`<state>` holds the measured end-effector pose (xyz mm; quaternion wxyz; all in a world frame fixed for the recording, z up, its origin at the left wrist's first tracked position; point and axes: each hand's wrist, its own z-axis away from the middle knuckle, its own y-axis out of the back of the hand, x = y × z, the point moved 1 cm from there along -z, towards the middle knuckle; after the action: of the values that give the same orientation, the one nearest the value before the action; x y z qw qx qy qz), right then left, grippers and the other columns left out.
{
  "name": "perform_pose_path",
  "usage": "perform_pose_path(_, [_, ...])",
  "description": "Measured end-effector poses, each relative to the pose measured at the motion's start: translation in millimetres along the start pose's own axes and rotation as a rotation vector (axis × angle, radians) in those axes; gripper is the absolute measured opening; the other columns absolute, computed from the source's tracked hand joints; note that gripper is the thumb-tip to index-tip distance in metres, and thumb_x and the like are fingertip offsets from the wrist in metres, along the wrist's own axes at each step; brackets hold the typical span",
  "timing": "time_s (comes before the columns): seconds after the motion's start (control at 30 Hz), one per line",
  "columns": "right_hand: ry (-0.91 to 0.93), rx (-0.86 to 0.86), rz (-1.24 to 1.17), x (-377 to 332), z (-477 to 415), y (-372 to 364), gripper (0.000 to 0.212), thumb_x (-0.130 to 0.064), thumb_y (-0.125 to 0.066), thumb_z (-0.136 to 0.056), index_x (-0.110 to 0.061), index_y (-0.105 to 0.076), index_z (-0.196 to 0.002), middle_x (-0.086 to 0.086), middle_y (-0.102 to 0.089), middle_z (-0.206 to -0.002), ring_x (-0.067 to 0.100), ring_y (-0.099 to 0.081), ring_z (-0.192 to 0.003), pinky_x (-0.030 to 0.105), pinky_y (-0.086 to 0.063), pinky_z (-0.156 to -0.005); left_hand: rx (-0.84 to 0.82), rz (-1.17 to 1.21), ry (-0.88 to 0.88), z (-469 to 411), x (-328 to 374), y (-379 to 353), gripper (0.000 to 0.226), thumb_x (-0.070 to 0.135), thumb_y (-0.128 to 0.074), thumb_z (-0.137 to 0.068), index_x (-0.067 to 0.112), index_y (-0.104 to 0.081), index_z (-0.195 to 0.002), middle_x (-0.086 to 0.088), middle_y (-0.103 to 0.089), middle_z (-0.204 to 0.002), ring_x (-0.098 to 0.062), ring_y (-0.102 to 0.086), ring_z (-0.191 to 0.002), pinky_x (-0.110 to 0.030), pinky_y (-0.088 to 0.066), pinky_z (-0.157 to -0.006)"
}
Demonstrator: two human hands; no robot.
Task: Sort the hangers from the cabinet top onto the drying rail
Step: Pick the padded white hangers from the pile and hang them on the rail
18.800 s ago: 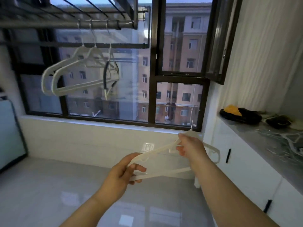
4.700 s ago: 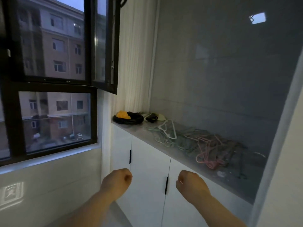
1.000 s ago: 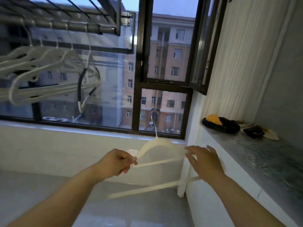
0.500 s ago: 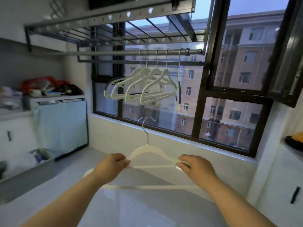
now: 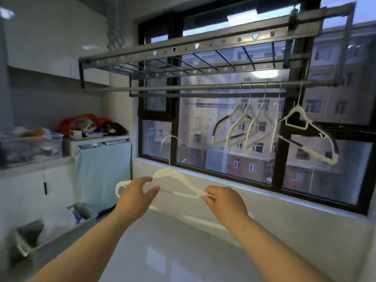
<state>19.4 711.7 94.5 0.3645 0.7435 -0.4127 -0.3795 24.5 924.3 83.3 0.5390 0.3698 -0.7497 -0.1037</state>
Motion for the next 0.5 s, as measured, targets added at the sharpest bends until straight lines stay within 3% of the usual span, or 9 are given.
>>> perform_pose_path(0.07, [-0.031, 0.043, -0.002, -24, -15, -13, 0.024, -0.029, -0.045, -0.094, -0.013, -0.062, -0.099, 0.012, -0.066, -0.096, 0.030, -0.056, -0.081, 0.026, -0.031, -0.062, -0.161, 0.116, 0.055, -22, 1, 3, 0.039, 0.036, -0.048, -0.091, 0.010, -0.057, -0.118, -0.008, -0.058, -0.121, -0.025, -0.053, -0.113, -0.029, -0.035, -0.088])
perform_pose_path(0.13, [-0.073, 0.070, -0.008, -44, -28, -24, 0.023, -0.027, -0.044, -0.095, -0.013, -0.063, -0.098, 0.011, -0.066, -0.096, 0.027, -0.050, -0.075, 0.026, -0.032, -0.062, -0.299, 0.281, 0.130, -41, 8, 1, 0.038, 0.044, -0.044, -0.090, 0.013, -0.061, -0.103, -0.010, -0.060, -0.108, -0.026, -0.057, -0.102, -0.033, -0.039, -0.089])
perform_pose_path(0.3, [-0.131, 0.082, 0.033, -59, -65, -40, 0.020, -0.022, -0.043, -0.095, -0.014, -0.061, -0.099, 0.010, -0.066, -0.096, 0.021, -0.043, -0.069, 0.021, -0.024, -0.046, -0.291, 0.366, 0.194, -87, 22, -14, 0.033, 0.041, -0.059, -0.083, 0.012, -0.053, -0.068, -0.005, -0.054, -0.071, -0.025, -0.058, -0.079, -0.028, -0.044, -0.064])
perform_pose_path(0.4, [-0.149, 0.079, 0.024, -53, -95, -45, 0.020, -0.020, -0.043, -0.095, -0.013, -0.061, -0.101, 0.010, -0.065, -0.098, 0.025, -0.050, -0.075, 0.022, -0.030, -0.051, -0.285, 0.467, 0.212, -119, 28, -25, 0.022, 0.024, -0.058, -0.087, 0.004, -0.055, -0.077, -0.013, -0.057, -0.084, -0.019, -0.057, -0.064, -0.027, -0.046, -0.056])
perform_pose_path(0.5, [-0.154, 0.039, -0.029, -46, -127, -47, 0.024, -0.025, -0.045, -0.094, -0.014, -0.059, -0.109, 0.010, -0.064, -0.106, 0.027, -0.058, -0.095, 0.028, -0.041, -0.072, -0.291, 0.457, 0.214, -152, 36, -34, 0.020, 0.013, -0.046, -0.092, -0.003, -0.053, -0.102, -0.016, -0.056, -0.091, -0.017, -0.057, -0.057, -0.025, -0.049, -0.044])
